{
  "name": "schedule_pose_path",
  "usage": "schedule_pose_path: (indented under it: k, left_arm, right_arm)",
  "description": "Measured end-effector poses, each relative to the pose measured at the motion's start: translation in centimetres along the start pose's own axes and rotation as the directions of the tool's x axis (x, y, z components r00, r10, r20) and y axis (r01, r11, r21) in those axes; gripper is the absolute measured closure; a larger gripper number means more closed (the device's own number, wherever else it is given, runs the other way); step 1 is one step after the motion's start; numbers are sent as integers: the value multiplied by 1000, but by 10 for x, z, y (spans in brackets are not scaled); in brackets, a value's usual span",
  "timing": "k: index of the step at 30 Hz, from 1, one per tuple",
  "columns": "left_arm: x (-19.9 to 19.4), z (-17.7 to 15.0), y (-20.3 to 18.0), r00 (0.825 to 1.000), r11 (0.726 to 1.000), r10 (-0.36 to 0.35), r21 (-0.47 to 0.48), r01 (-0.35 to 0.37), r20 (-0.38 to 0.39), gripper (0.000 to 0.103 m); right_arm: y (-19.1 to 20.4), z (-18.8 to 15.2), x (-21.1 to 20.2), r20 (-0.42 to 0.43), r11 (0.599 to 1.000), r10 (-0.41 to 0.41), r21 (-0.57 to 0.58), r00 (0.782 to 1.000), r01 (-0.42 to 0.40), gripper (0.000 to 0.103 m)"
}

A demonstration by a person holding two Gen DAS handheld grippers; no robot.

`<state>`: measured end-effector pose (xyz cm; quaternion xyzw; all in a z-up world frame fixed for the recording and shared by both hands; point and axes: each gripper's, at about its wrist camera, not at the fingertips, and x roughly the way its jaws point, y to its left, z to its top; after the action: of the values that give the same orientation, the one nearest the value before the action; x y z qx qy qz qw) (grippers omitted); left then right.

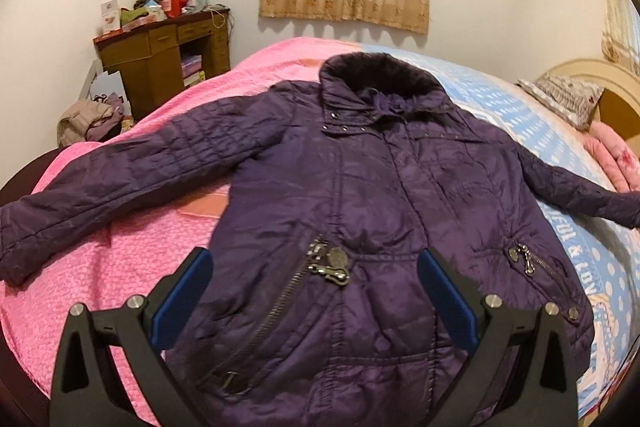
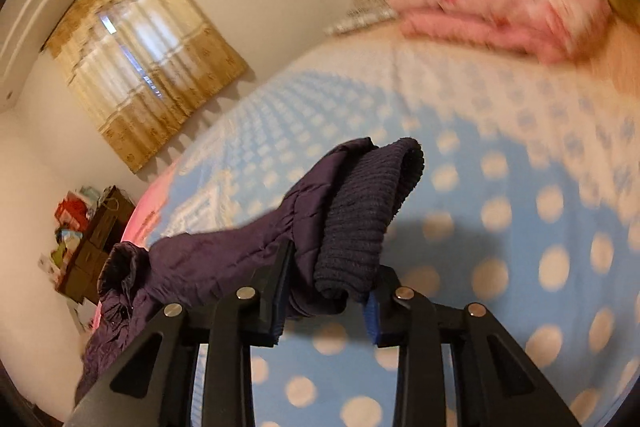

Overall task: Fold large clothes
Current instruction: 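Grasp the cuff of the jacket sleeve with the right gripper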

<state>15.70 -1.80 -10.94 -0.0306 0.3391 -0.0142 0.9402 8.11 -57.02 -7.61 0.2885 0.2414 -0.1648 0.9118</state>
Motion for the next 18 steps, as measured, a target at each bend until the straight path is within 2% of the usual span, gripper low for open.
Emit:
schedule_pose_path:
  k: [5, 9, 14, 17, 18]
  left_arm:
    - [-5, 2, 9, 1000, 1000, -12, -26, 12, 8, 0]
    - [-8, 5, 10, 1000, 1000, -10, -15, 10, 14, 0]
    - [-11, 8, 17, 1000, 999, -15, -33, 16, 21, 0]
    - [-12, 10, 22, 1000, 999, -11, -42, 12, 23, 0]
    - [-12, 10, 23, 1000, 999, -12, -48, 13, 24, 0]
  right_arm:
    - [67, 33, -21, 78, 986, 25, -169, 997, -12, 75]
    - [143, 47, -35, 124, 937, 75, -348, 989, -27, 76]
    - [239, 36, -51, 148, 824, 167, -564, 975, -56, 77]
    - [292, 19, -57, 124, 747, 228, -659, 966, -92, 78]
    - [312, 10, -57, 106, 710, 253, -696, 962, -110, 78]
